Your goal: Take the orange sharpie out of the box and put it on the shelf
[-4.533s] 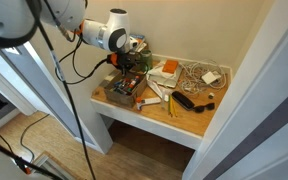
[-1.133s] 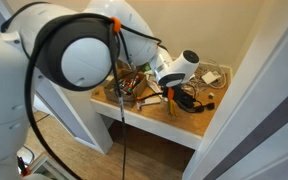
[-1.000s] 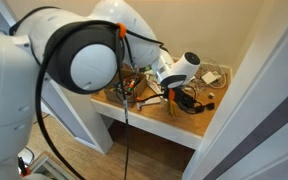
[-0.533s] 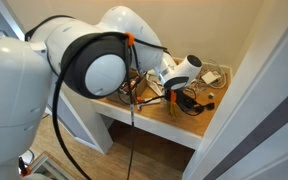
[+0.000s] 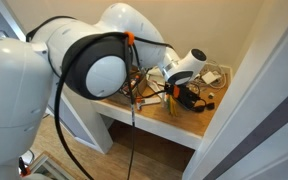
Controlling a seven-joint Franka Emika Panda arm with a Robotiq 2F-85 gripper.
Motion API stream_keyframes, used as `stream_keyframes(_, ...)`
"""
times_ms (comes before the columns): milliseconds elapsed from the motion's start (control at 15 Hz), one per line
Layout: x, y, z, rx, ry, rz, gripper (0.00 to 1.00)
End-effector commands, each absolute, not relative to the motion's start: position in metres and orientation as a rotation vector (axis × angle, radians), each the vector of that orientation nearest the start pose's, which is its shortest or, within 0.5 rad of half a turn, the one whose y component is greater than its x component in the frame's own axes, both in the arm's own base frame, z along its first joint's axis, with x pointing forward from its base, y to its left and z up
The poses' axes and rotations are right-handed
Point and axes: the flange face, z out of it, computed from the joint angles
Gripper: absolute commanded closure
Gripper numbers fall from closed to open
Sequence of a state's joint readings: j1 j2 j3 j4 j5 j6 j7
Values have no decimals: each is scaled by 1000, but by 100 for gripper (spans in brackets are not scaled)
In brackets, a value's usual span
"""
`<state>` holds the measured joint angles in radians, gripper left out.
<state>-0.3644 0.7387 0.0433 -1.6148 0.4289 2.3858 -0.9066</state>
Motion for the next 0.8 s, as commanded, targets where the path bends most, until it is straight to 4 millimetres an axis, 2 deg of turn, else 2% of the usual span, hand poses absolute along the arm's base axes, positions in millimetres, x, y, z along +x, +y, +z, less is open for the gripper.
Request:
stream_keyframes(0,668,-231,243,-2856,-275,-395,1)
stream_keyframes(200,664,-231,289,-2893,-163,-423,0)
stream_keyframes(400,649,-220,334,-2949,-35,-409,0)
stream_keyframes(733,608,-183,395,-3105,90,-309,0)
